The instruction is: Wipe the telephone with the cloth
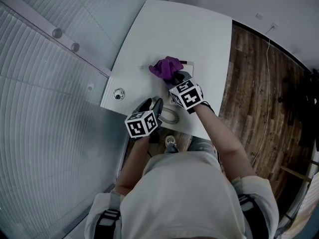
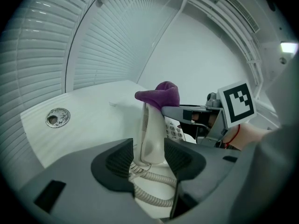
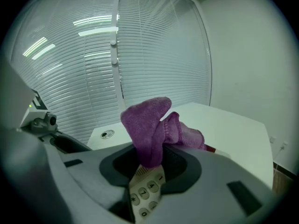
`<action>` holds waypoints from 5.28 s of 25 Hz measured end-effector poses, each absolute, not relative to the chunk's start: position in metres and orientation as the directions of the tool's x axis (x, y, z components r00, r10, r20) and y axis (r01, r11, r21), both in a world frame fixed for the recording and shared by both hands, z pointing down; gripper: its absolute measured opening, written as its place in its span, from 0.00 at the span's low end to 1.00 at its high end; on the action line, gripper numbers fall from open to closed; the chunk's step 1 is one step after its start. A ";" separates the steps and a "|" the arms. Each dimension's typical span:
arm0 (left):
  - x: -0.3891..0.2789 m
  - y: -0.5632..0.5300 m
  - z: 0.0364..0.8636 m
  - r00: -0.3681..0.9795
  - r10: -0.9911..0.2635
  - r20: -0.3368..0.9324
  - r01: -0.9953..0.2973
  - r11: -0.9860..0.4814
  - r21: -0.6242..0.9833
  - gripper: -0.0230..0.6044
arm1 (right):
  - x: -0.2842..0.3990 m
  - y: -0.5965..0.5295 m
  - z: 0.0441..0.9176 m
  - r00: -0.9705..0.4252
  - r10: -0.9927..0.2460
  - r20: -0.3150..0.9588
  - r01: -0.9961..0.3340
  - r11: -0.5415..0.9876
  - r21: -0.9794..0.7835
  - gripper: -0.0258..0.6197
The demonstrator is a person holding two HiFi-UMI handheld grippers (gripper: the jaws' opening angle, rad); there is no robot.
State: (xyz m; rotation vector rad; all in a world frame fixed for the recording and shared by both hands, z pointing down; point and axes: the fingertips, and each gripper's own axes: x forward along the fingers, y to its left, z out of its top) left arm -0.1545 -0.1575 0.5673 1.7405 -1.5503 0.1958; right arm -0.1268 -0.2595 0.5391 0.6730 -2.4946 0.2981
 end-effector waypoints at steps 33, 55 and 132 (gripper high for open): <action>-0.163 -0.128 0.560 0.252 -0.781 0.572 -0.900 0.028 0.435 0.38 | -0.103 -0.168 0.580 -0.710 -0.333 0.620 -0.500 0.859 -0.111 0.24; -0.168 -0.130 0.554 0.255 -0.802 0.540 -0.887 0.028 0.461 0.38 | -0.097 -0.117 0.613 -0.679 -0.260 0.686 -0.474 0.869 -0.140 0.24; -0.137 -0.239 0.569 0.133 -0.764 0.632 -0.968 0.038 0.249 0.39 | 0.015 -0.142 0.551 -0.725 -0.461 0.513 -0.650 0.703 -0.288 0.24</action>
